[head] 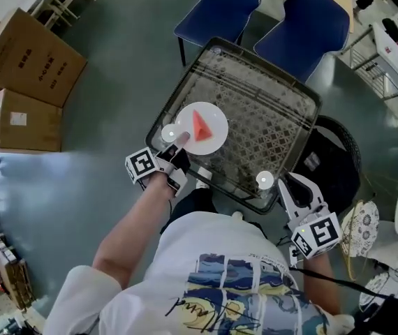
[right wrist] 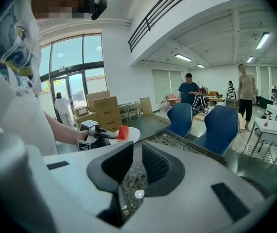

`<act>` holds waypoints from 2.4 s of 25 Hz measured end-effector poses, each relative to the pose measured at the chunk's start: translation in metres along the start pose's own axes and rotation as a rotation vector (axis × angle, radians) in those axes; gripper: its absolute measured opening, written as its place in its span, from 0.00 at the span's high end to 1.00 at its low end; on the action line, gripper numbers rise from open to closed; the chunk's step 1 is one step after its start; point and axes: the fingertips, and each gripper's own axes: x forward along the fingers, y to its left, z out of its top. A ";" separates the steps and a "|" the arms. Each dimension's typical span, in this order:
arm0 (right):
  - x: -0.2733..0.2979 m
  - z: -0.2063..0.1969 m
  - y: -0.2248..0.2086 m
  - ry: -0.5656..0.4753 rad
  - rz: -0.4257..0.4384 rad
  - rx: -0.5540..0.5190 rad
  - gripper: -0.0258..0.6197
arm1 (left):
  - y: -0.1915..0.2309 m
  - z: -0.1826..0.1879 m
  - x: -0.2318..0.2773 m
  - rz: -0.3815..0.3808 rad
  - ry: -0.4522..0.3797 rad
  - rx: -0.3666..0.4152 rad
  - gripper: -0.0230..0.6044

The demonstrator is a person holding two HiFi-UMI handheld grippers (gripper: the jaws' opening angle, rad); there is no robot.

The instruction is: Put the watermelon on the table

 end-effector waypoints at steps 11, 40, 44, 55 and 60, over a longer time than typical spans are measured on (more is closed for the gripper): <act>0.032 0.007 -0.017 0.122 -0.136 0.044 0.89 | 0.119 0.078 0.077 0.107 0.047 -0.028 0.92; 0.060 -0.003 -0.031 0.182 -0.233 0.131 0.89 | 0.217 0.114 0.127 0.403 0.111 0.010 0.92; 0.062 -0.002 -0.028 0.175 -0.230 0.145 0.89 | 0.217 0.114 0.128 0.473 0.133 0.061 0.92; 0.055 -0.004 -0.024 0.161 -0.238 0.151 0.89 | 0.216 0.113 0.127 0.657 0.196 0.228 0.82; 0.047 -0.004 -0.024 0.153 -0.247 0.154 0.89 | 0.217 0.111 0.126 0.750 0.219 0.316 0.79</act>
